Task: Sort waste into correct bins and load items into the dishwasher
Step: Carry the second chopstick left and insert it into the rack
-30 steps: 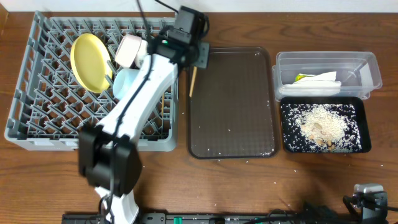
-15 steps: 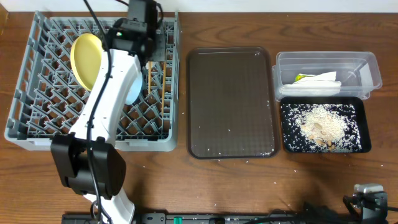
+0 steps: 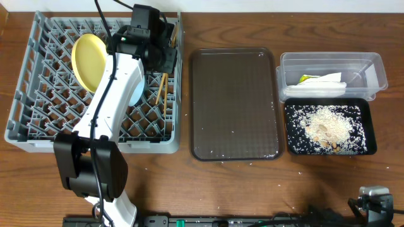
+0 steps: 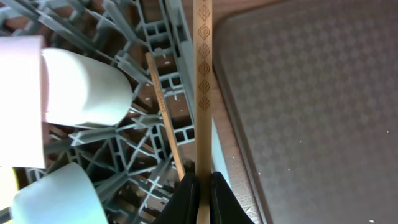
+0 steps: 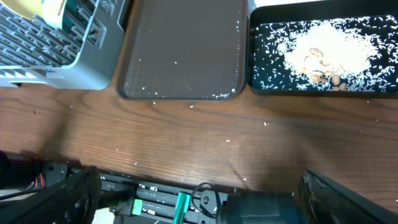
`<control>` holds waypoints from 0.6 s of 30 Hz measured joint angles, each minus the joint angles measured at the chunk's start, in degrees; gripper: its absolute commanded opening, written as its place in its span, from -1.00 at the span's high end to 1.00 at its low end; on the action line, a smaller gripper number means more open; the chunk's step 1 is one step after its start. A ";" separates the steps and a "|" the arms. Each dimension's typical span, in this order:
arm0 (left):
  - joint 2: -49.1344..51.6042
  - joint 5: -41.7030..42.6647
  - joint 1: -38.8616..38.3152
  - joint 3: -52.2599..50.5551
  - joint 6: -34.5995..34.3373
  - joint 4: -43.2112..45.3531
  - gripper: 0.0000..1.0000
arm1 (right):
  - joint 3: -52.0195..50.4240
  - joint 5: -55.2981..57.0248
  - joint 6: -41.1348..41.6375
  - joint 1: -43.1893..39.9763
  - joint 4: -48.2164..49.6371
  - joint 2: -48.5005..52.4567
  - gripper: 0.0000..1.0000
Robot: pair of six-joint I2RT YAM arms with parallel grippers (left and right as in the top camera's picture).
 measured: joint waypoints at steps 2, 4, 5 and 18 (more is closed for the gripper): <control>0.13 0.17 0.00 -0.02 0.09 0.24 0.30 | 0.00 0.00 0.00 0.00 0.00 0.00 -0.98; 0.17 0.35 0.00 -0.02 0.31 0.79 0.04 | 0.00 0.00 0.00 0.00 0.00 0.00 -0.98; 0.20 0.37 0.00 -0.02 0.42 0.96 -0.04 | 0.00 0.00 0.00 0.00 0.00 0.00 -0.99; 0.04 0.48 0.00 -0.02 -2.10 -0.07 -0.11 | 0.00 0.00 0.00 0.00 0.00 0.00 -0.98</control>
